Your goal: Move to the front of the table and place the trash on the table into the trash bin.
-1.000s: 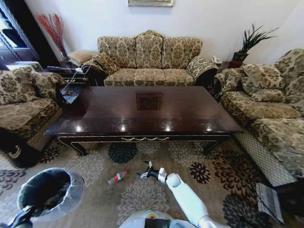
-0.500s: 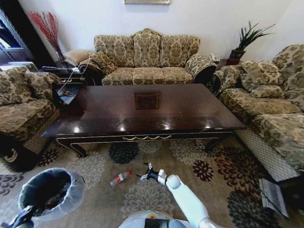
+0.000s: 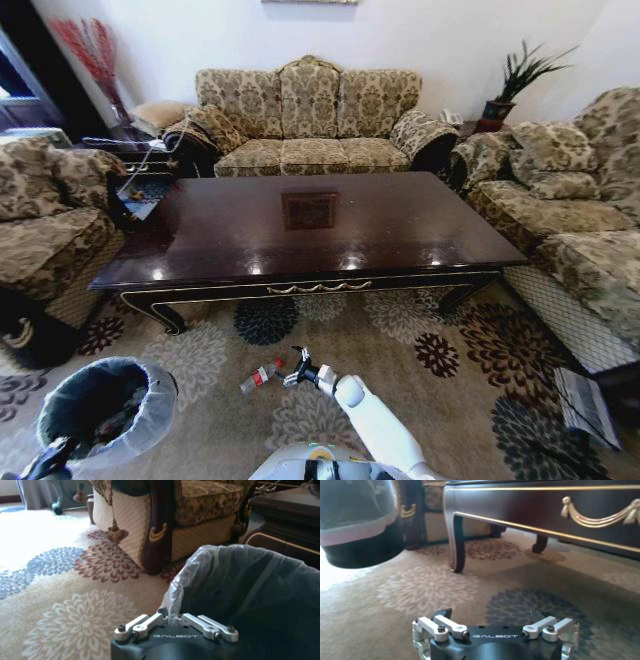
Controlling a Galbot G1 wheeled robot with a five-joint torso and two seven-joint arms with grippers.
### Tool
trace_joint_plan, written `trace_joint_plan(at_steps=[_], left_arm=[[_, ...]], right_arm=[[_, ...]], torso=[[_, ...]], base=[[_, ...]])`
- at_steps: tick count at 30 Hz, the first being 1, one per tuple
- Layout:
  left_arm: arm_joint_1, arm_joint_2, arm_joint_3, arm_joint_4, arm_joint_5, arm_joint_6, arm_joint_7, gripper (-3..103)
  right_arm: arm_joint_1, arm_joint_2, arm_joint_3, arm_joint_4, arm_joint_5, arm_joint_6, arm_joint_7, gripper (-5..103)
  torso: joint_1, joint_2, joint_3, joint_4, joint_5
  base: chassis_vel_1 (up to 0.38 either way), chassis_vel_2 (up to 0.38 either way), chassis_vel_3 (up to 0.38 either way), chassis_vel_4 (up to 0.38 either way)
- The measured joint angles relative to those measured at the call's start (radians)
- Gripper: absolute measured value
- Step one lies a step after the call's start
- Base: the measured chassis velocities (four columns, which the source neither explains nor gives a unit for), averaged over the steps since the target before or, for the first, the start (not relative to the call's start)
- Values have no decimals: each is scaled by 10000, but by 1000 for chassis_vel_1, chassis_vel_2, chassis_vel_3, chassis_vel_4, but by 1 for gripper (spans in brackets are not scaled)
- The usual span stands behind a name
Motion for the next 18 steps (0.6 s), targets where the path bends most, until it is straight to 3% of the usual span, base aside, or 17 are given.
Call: trace_joint_plan(at_steps=[3, 8, 18], left_arm=[[14, 12, -28, 36, -21, -32, -9, 2], [-8, 3, -43, 68, -57, -60, -53, 2], [-39, -11, -40, 135, -77, -146, -170, 2]], right_arm=[[19, -18, 14, 98, 154, 1, 89, 100], [-16, -254, 134, 562, 321, -426, -222, 100], [-223, -249, 133, 515, 371, -467, -574, 100]], torso=[[-31, -73, -41, 8, -1], [-115, -286, -175, -1, -4], [-251, -656, -403, 2, -1]], base=[[0, 0, 0, 0], [0, 0, 0, 0], [0, 0, 0, 0]])
